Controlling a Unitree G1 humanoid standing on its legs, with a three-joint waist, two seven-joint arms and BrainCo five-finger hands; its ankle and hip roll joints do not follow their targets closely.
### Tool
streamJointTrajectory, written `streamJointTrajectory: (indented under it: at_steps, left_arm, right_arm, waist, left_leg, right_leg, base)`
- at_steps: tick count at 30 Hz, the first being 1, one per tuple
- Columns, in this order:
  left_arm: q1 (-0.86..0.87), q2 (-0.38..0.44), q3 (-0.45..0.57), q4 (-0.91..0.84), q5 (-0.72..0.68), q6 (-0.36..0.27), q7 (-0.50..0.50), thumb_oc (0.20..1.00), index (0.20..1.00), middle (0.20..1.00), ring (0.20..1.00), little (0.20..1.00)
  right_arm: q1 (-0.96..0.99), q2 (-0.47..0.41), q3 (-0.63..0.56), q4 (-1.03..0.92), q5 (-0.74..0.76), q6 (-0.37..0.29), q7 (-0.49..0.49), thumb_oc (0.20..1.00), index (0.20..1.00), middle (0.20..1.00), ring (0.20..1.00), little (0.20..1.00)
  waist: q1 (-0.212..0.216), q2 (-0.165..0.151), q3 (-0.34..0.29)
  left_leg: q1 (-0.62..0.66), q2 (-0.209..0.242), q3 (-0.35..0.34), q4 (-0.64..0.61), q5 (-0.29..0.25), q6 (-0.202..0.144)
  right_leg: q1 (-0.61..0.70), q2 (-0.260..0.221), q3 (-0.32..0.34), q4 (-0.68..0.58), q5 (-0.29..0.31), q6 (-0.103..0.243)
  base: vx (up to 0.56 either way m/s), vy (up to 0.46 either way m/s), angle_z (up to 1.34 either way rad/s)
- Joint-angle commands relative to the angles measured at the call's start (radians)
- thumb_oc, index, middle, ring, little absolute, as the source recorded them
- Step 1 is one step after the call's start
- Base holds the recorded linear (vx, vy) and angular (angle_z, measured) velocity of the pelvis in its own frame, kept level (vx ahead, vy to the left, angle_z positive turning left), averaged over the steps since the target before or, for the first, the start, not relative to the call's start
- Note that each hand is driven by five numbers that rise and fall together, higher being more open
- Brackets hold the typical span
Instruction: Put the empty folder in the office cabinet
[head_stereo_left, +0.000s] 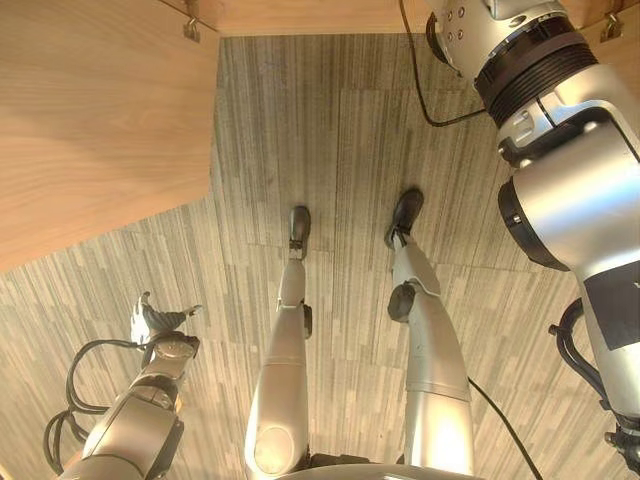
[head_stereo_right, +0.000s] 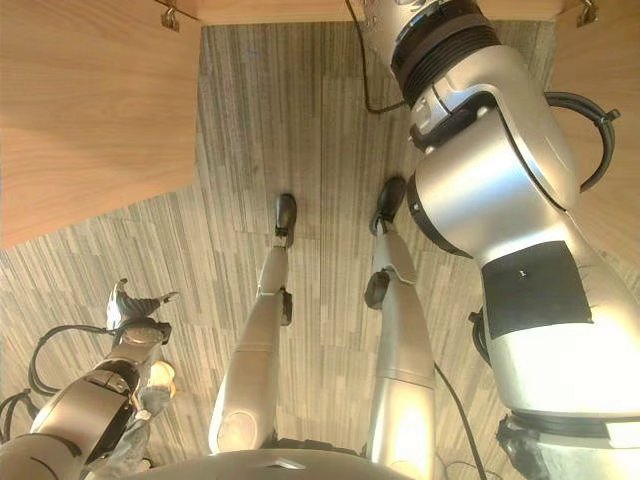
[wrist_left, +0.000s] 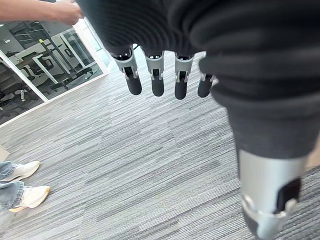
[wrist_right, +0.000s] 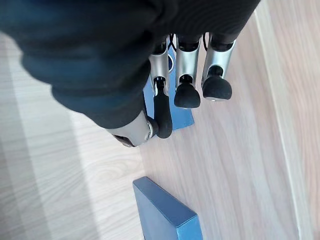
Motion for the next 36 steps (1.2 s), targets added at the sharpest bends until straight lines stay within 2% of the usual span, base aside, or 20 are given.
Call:
streamJointTrajectory:
  at_steps: [1, 5, 6, 7, 19, 36]
  left_arm:
    - [0.047, 0.066, -0.026, 0.039, 0.010, 0.015, 0.020, 1.000, 1.000, 1.000, 1.000, 1.000]
    - [0.044, 0.062, -0.032, 0.036, 0.009, 0.010, 0.022, 1.000, 1.000, 1.000, 1.000, 1.000]
    - [0.044, 0.062, -0.032, 0.036, 0.009, 0.010, 0.022, 1.000, 1.000, 1.000, 1.000, 1.000]
    - [0.043, 0.059, -0.034, 0.037, 0.008, 0.009, 0.023, 1.000, 1.000, 1.000, 1.000, 1.000]
    - [0.021, 0.044, -0.043, 0.045, -0.007, 0.006, 0.033, 1.000, 1.000, 1.000, 1.000, 1.000]
    - [-0.007, 0.048, -0.042, 0.048, -0.021, 0.000, 0.048, 1.000, 1.000, 1.000, 1.000, 1.000]
  right_arm:
    - [-0.094, 0.118, 0.055, 0.056, 0.025, -0.052, 0.001, 0.200, 0.200, 0.200, 0.200, 0.200]
    - [-0.094, 0.109, 0.057, 0.053, 0.028, -0.053, 0.003, 0.206, 0.206, 0.206, 0.206, 0.206]
    - [-0.094, 0.109, 0.057, 0.053, 0.028, -0.053, 0.003, 0.564, 0.564, 0.564, 0.564, 0.564]
    - [-0.093, 0.102, 0.060, 0.056, 0.024, -0.051, -0.001, 1.000, 1.000, 1.000, 1.000, 1.000]
    - [-0.086, 0.087, 0.059, 0.084, -0.012, -0.040, -0.030, 1.000, 1.000, 1.000, 1.000, 1.000]
    - [-0.097, 0.116, 0.044, 0.113, -0.045, -0.034, -0.065, 1.000, 1.000, 1.000, 1.000, 1.000]
  waist:
    - [-0.029, -0.036, -0.028]
    - [-0.034, -0.028, -0.026]
    - [-0.034, -0.028, -0.026]
    - [-0.033, -0.026, -0.023]
    - [-0.035, -0.041, 0.005]
    - [-0.033, -0.057, 0.016]
  left_leg:
    - [0.285, 0.043, -0.015, -0.010, -0.239, -0.065]
    - [0.289, 0.044, -0.011, -0.010, -0.250, -0.065]
    - [0.289, 0.044, -0.011, -0.010, -0.250, -0.065]
    - [0.286, 0.043, -0.010, -0.010, -0.251, -0.065]
    - [0.272, 0.045, -0.010, -0.010, -0.254, -0.065]
    - [0.251, 0.046, -0.033, -0.010, -0.249, -0.065]
  right_leg:
    - [0.089, -0.034, 0.055, 0.009, -0.206, 0.217]
    - [0.091, -0.039, 0.056, 0.008, -0.204, 0.220]
    - [0.091, -0.039, 0.056, 0.008, -0.204, 0.220]
    - [0.088, -0.041, 0.057, 0.009, -0.203, 0.221]
    - [0.072, -0.053, 0.049, 0.020, -0.201, 0.220]
    - [0.078, -0.060, 0.031, 0.022, -0.207, 0.214]
  base:
    - [0.00, 0.031, -0.04]
    - [0.00, 0.009, 0.00]
    - [0.00, 0.000, 0.00]
    - [0.00, 0.000, 0.00]
    - [0.00, 0.001, 0.01]
    - [0.00, 0.000, 0.00]
